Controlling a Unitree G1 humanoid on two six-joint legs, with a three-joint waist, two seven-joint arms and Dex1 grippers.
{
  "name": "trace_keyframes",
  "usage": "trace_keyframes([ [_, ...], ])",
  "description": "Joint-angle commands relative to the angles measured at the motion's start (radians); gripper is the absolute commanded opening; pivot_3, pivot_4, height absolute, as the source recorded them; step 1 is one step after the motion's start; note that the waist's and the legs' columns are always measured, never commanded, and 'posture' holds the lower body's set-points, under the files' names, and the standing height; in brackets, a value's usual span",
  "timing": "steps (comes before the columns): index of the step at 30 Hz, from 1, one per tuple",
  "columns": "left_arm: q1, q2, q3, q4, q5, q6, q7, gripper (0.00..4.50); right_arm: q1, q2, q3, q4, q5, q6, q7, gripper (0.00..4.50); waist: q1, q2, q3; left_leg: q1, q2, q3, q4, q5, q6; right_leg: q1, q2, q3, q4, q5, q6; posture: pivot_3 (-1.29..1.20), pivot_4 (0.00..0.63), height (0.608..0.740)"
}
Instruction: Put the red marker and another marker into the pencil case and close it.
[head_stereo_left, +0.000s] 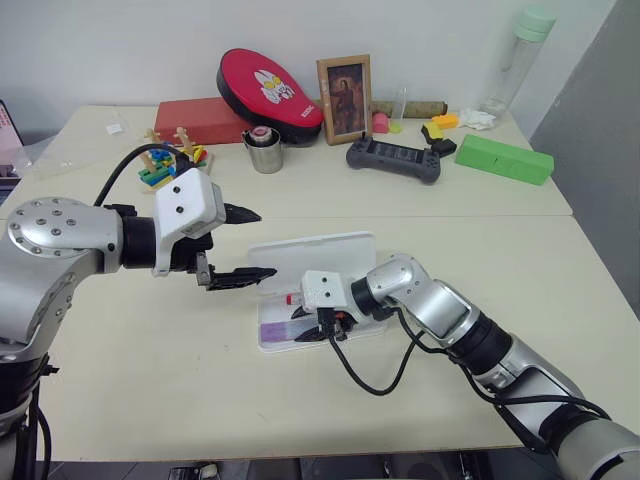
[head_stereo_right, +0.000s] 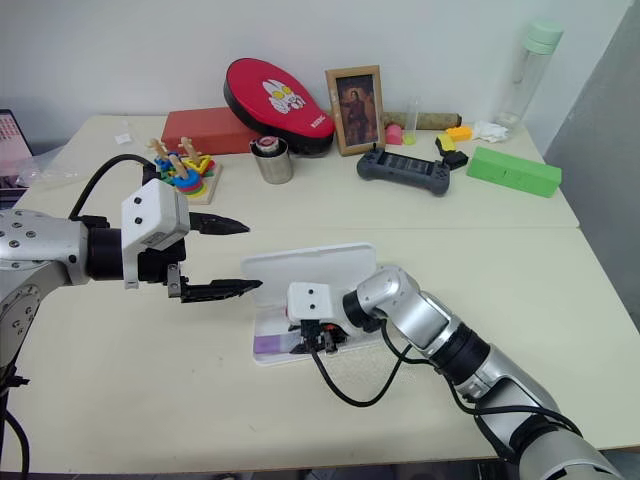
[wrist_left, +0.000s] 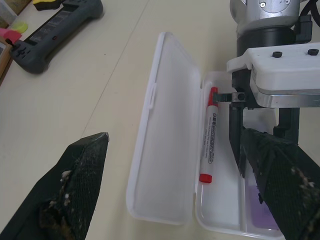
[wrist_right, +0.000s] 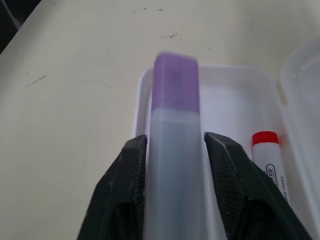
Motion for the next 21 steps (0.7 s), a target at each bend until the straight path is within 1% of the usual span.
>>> trace_keyframes([
  [1, -0.017, -0.007, 0.02, -0.011, 0.002, -0.014, 0.001, 4.5, -0.003, 0.001, -0.043, -0.036, 0.028, 0.018, 0.019, 2.87, 0.0, 0.0, 0.0, 0.0, 0.0, 0.0, 0.0, 0.0, 0.0, 0.0, 0.0, 0.0, 0.0, 0.0, 0.0, 0.0, 0.15, 0.74],
  [2, -0.021, -0.018, 0.024, -0.01, -0.005, -0.014, 0.004, 4.5, -0.004, 0.002, -0.056, -0.041, 0.036, 0.027, 0.016, 3.08, 0.0, 0.0, 0.0, 0.0, 0.0, 0.0, 0.0, 0.0, 0.0, 0.0, 0.0, 0.0, 0.0, 0.0, 0.0, 0.0, 0.15, 0.74],
  [3, -0.03, -0.033, 0.033, -0.013, -0.026, -0.001, 0.012, 4.5, -0.005, 0.001, -0.069, -0.049, 0.045, 0.038, 0.014, 3.39, 0.0, 0.0, 0.0, 0.0, 0.0, 0.0, 0.0, 0.0, 0.0, 0.0, 0.0, 0.0, 0.0, 0.0, 0.0, 0.0, 0.15, 0.74],
  [5, -0.043, -0.048, 0.045, -0.016, -0.052, 0.022, 0.019, 4.5, -0.005, -0.01, -0.104, -0.09, 0.08, 0.075, 0.028, 3.77, 0.001, 0.0, 0.0, 0.0, 0.0, 0.0, 0.0, 0.0, 0.0, 0.0, 0.0, 0.0, 0.0, 0.0, 0.0, 0.0, 0.15, 0.74],
  [7, -0.049, -0.054, 0.052, -0.015, -0.064, 0.035, 0.022, 4.5, -0.005, -0.023, -0.132, -0.134, 0.113, 0.112, 0.042, 4.33, 0.001, 0.0, 0.0, 0.0, 0.0, 0.0, 0.0, 0.0, 0.0, 0.0, 0.0, 0.0, 0.0, 0.0, 0.0, 0.0, 0.15, 0.74],
  [8, -0.049, -0.055, 0.056, -0.014, -0.069, 0.04, 0.023, 4.5, -0.005, -0.031, -0.151, -0.162, 0.134, 0.133, 0.048, 4.47, 0.001, 0.0, 0.0, 0.0, 0.0, 0.0, 0.0, 0.0, 0.0, 0.0, 0.0, 0.0, 0.0, 0.0, 0.0, 0.0, 0.15, 0.74],
  [12, -0.034, -0.045, 0.086, -0.004, -0.068, 0.05, 0.044, 4.5, -0.018, -0.048, -0.225, -0.248, 0.205, 0.214, 0.033, 4.47, 0.001, 0.0, 0.0, 0.0, 0.0, 0.0, 0.0, 0.0, 0.0, 0.0, 0.0, 0.0, 0.0, 0.0, 0.0, 0.0, 0.15, 0.74],
  [15, 0.011, -0.03, 0.166, 0.039, -0.037, 0.054, 0.088, 4.5, -0.032, -0.076, -0.299, -0.332, 0.264, 0.261, 0.024, 4.47, 0.0, 0.0, 0.0, 0.0, 0.0, 0.0, 0.0, 0.0, 0.0, 0.0, 0.0, 0.0, 0.0, 0.0, 0.0, 0.0, 0.15, 0.74],
  [16, 0.035, -0.026, 0.201, 0.049, -0.04, 0.067, 0.097, 4.5, -0.038, -0.082, -0.318, -0.353, 0.278, 0.278, 0.014, 4.47, -0.001, 0.0, 0.0, 0.0, 0.0, 0.0, 0.0, 0.0, 0.0, 0.0, 0.0, 0.0, 0.0, 0.0, 0.0, 0.0, 0.15, 0.74],
  [18, 0.121, -0.021, 0.259, 0.079, -0.004, 0.053, 0.113, 4.5, -0.044, -0.102, -0.342, -0.387, 0.292, 0.291, -0.003, 4.47, -0.004, 0.0, 0.0, 0.0, 0.0, 0.0, 0.0, 0.0, 0.0, 0.0, 0.0, 0.0, 0.0, 0.0, 0.0, 0.0, 0.15, 0.74],
  [21, 0.225, -0.022, 0.3, 0.118, 0.055, 0.017, 0.138, 4.5, -0.049, -0.121, -0.354, -0.415, 0.303, 0.304, -0.022, 4.47, -0.004, 0.001, 0.0, 0.0, 0.0, 0.0, -0.001, 0.0, 0.0, -0.001, 0.0, 0.0, 0.0, 0.0, 0.0, 0.0, 0.15, 0.74],
])
